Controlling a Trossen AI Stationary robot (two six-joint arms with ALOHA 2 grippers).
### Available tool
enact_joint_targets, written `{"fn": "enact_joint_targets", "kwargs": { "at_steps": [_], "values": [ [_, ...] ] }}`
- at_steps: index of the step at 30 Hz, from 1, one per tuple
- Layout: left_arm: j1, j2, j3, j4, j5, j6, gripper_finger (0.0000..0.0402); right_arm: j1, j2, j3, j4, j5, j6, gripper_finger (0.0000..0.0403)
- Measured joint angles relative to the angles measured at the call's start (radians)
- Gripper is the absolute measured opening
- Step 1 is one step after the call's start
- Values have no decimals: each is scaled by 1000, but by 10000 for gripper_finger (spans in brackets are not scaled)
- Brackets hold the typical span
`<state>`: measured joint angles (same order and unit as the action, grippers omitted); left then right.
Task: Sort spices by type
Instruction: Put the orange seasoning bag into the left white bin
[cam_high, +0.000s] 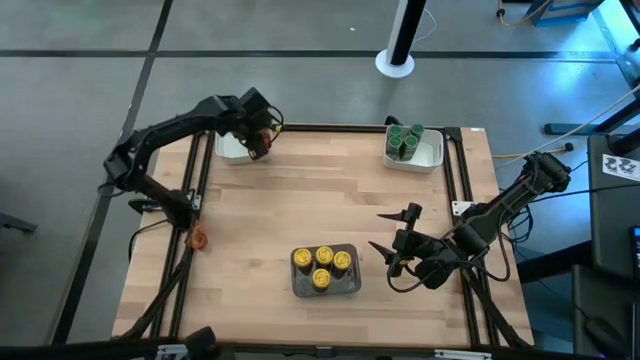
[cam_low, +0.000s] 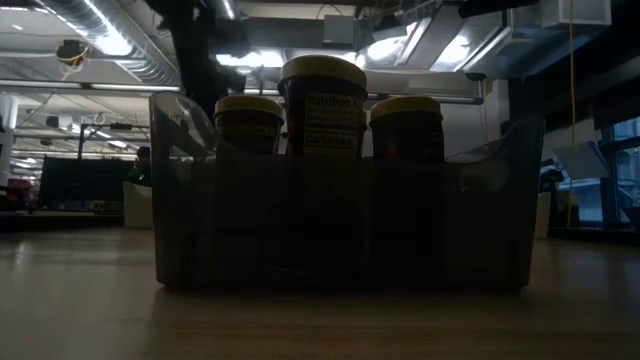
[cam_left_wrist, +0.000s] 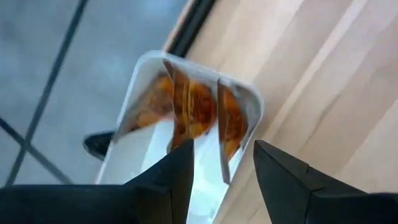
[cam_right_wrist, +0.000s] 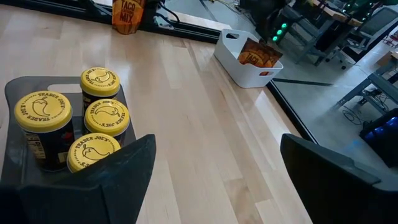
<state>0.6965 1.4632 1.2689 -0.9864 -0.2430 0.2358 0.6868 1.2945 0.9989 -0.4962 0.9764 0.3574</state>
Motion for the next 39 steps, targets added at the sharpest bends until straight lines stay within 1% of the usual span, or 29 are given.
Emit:
{"fn": "enact_joint_targets", "kwargs": {
  "at_steps": [3,6,9,11,13,16,19,21,24,29,33,39],
  "values": [
    [-24,-46,25,15,0,0,149,0,0,0,0,0,0,344],
    [-43,-80,31,75,0,-18,149,0,0,0,0,0,0,344],
    [-62,-97,31,163,4,-77,149,0,0,0,1,0,0,344],
    [-71,-98,31,230,4,-81,154,0,0,0,2,0,0,344],
    [-82,-97,31,279,4,-81,168,0,0,0,8,0,0,344],
    [-104,-97,31,335,4,-55,202,0,0,0,19,0,0,344],
    [-136,-96,53,338,4,-46,240,0,0,0,25,0,0,344],
    [-166,-97,88,321,5,-49,261,0,0,0,24,0,0,344],
    [-230,-97,163,228,6,-56,280,0,0,0,24,0,0,344],
    [-368,-97,263,75,6,-105,284,0,0,0,24,0,0,344],
    [-486,-97,291,-28,6,-200,279,0,0,0,25,0,0,344],
    [-668,-97,292,-183,5,-411,280,0,0,0,25,0,2,344]
  ]
}}
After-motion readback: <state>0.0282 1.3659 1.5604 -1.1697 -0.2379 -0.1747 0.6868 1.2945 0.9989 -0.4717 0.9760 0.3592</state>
